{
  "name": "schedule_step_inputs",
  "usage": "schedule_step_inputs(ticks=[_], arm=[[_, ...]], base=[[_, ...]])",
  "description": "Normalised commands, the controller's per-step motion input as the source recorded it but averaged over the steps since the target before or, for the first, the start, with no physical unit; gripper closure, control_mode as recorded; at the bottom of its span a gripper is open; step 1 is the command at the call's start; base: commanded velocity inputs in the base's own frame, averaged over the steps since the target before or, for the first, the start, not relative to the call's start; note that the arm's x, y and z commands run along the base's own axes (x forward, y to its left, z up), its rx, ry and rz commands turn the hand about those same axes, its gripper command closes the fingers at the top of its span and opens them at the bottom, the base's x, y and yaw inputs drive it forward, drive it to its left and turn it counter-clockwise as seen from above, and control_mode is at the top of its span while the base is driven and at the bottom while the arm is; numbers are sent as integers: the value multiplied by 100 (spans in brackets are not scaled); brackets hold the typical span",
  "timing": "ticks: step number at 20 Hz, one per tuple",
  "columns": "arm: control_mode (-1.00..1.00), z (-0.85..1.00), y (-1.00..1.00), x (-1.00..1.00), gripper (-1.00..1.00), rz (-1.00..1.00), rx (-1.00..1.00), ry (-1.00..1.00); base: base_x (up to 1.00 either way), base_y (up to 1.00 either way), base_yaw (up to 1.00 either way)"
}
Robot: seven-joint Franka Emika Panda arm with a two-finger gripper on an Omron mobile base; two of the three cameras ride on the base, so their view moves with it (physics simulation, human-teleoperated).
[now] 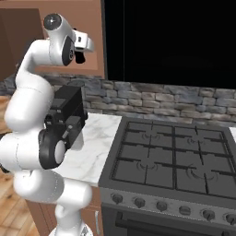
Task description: Sort all alcoholic drinks to one cabinet, and non-alcoholic drinks to the other.
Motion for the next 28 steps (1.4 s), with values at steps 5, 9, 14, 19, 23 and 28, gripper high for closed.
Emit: schedule_step_inputs(ticks=[5, 9, 14, 19, 23, 28], arm=[[-100, -25, 0, 57, 100, -5, 0, 0], [-100, -16, 0, 46, 100, -6, 0, 1], [-100, -6, 0, 39, 100, -6, 0, 0], [-100, -7, 0, 23, 100, -6, 0, 0], [-100, -12, 1, 7, -100, -5, 0, 0], [-100, 0, 0, 1, -100, -5, 0, 0]], base=[[0, 0, 0], [0, 0, 0], [0, 0, 0], [0, 0, 0], [0, 0, 0], [0, 0, 0]])
